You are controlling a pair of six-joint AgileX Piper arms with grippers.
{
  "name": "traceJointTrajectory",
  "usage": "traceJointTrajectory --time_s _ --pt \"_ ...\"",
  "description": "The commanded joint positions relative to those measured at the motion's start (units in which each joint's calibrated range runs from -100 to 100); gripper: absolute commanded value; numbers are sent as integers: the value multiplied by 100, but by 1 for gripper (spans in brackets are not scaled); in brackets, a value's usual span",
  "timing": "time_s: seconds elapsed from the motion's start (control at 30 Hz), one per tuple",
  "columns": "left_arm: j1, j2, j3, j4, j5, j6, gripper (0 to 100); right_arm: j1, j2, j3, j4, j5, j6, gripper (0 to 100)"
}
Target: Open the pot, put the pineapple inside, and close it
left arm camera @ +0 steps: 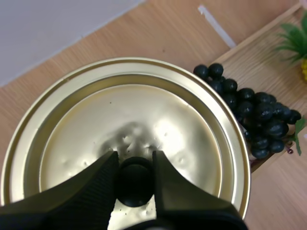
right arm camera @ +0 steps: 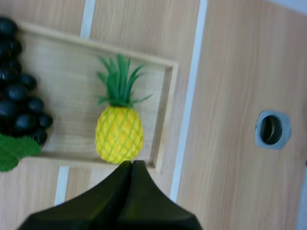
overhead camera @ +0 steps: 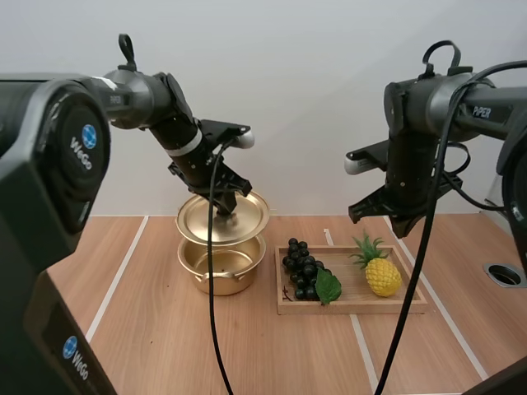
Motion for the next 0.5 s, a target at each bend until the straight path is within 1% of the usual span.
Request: traceJointTrajectory --time_s 0.0,0.1,0.13,0.17,0.23,0.47 --pt "-18 -415 -296 -25 135 19 0 -18 -56 267 -104 -354 -36 32" --pt "-18 -724 -473 -25 119 19 0 -18 -56 451 -102 -673 -47 67" --pt "-18 -821 -549 -25 119 28 0 -18 -56 526 -102 -824 -47 75" --pt "-18 -889 -609 -25 119 28 0 -18 -56 590 -102 -926 -47 79" --pt "-18 -1057 -728 -25 119 41 0 -18 -56 722 -102 -1217 -47 83" --pt "-18 -1589 -1205 -12 164 41 0 -18 -56 1096 -102 -2086 -38 83"
